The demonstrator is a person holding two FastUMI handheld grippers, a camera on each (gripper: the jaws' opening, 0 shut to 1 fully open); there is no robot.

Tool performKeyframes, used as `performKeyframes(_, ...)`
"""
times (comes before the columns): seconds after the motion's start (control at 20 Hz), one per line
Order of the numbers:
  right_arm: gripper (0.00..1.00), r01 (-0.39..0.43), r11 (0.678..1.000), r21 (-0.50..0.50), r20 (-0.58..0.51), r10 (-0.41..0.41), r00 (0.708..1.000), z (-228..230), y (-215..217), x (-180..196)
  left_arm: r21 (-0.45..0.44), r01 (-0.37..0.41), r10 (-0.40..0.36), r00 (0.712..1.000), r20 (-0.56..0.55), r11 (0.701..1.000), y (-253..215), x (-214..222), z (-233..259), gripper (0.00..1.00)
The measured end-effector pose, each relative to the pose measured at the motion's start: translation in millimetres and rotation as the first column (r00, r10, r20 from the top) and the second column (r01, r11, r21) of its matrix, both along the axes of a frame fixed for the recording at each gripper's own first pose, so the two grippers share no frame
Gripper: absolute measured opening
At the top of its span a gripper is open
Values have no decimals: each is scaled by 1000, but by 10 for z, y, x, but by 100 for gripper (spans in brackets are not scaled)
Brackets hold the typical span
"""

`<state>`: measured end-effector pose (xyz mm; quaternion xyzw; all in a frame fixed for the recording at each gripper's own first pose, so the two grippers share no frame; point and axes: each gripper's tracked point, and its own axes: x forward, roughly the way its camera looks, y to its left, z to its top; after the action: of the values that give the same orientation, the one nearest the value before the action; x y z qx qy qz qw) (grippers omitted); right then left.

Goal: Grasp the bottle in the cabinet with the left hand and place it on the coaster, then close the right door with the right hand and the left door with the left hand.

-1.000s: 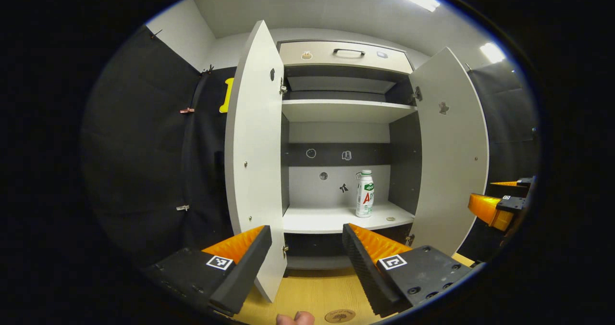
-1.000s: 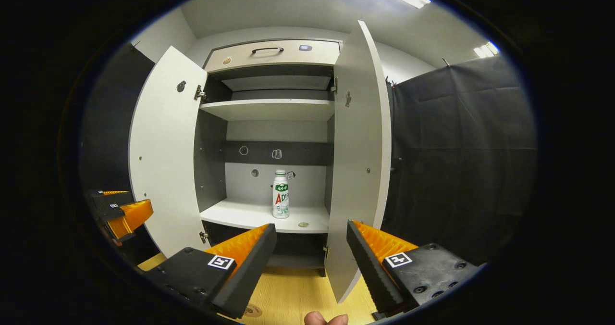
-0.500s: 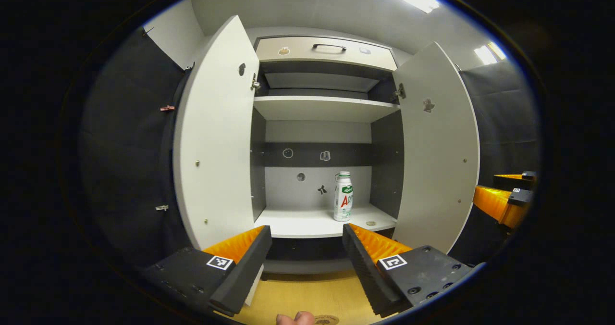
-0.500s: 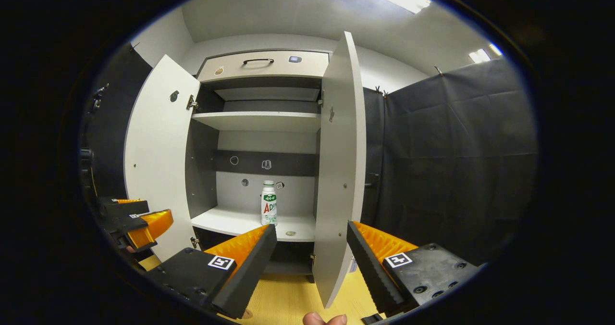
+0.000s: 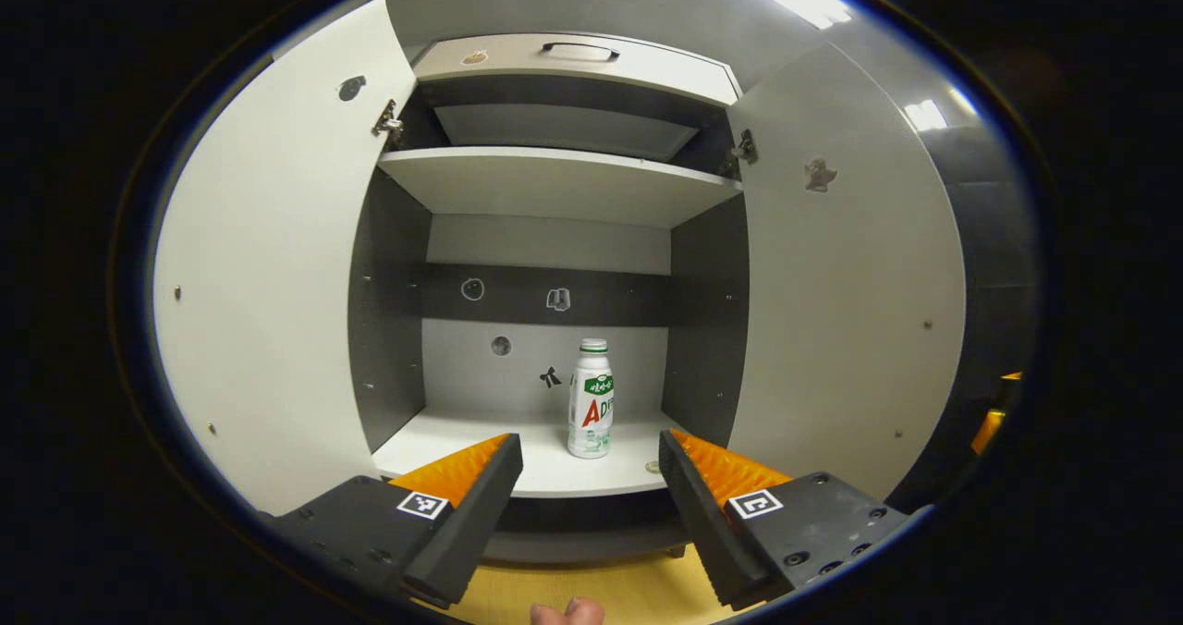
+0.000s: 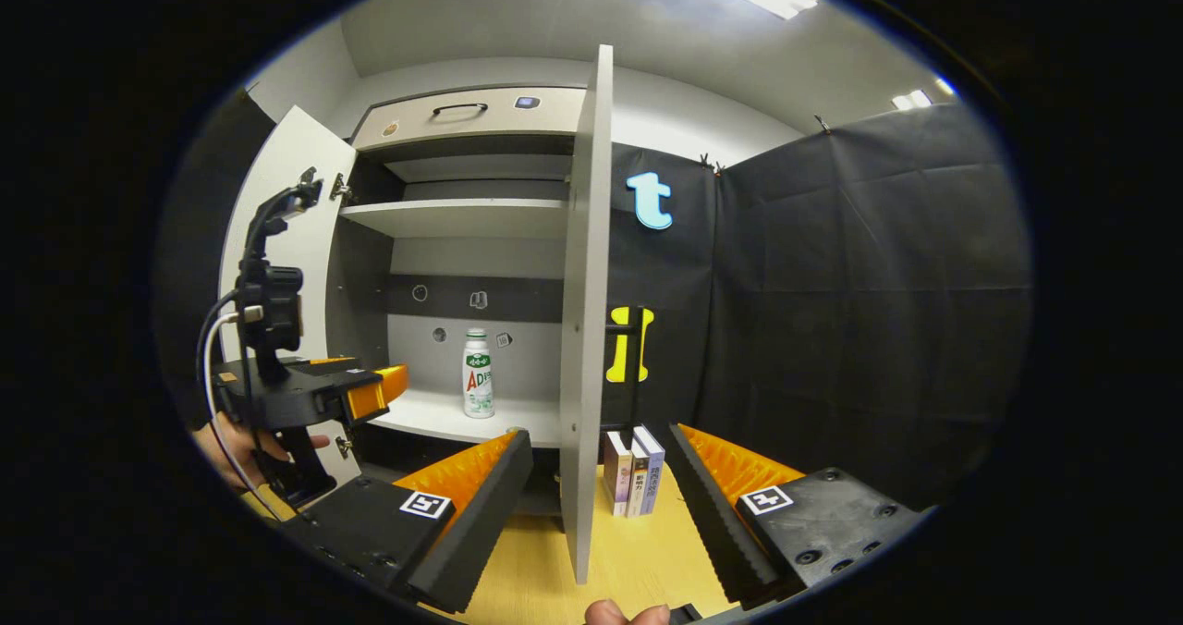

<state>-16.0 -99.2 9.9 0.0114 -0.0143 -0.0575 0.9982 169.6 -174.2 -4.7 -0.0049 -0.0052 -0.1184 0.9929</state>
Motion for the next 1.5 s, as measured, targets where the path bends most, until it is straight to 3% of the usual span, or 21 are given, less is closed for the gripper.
performKeyframes(0.25, 98, -1, 1000, 13, -2, 1, 1000, -40, -193, 52, 14, 6, -6, 1000, 27, 1000, -302, 717, -31, 95)
performKeyframes(0.85, 98, -24, 999, 30, -34, 25, 999, -219, -368, 245, 68, -102, 102, 995, 1, 992, -491, 2169, -418, 94)
performKeyframes(1.25, 98, 26, 999, 45, -62, -23, 998, -309, -578, 342, 93, -138, 139, 990, -4, 986, -506, 2533, -587, 95)
performKeyframes(1.35, 98, 33, 999, 42, -59, -30, 998, -302, -586, 323, 83, -122, 122, 992, -5, 989, -516, 2541, -583, 80)
performKeyframes(1.5, 98, 34, 999, 31, -49, -32, 998, -287, -558, 279, 80, -96, 98, 995, -21, 992, -508, 2489, -565, 77)
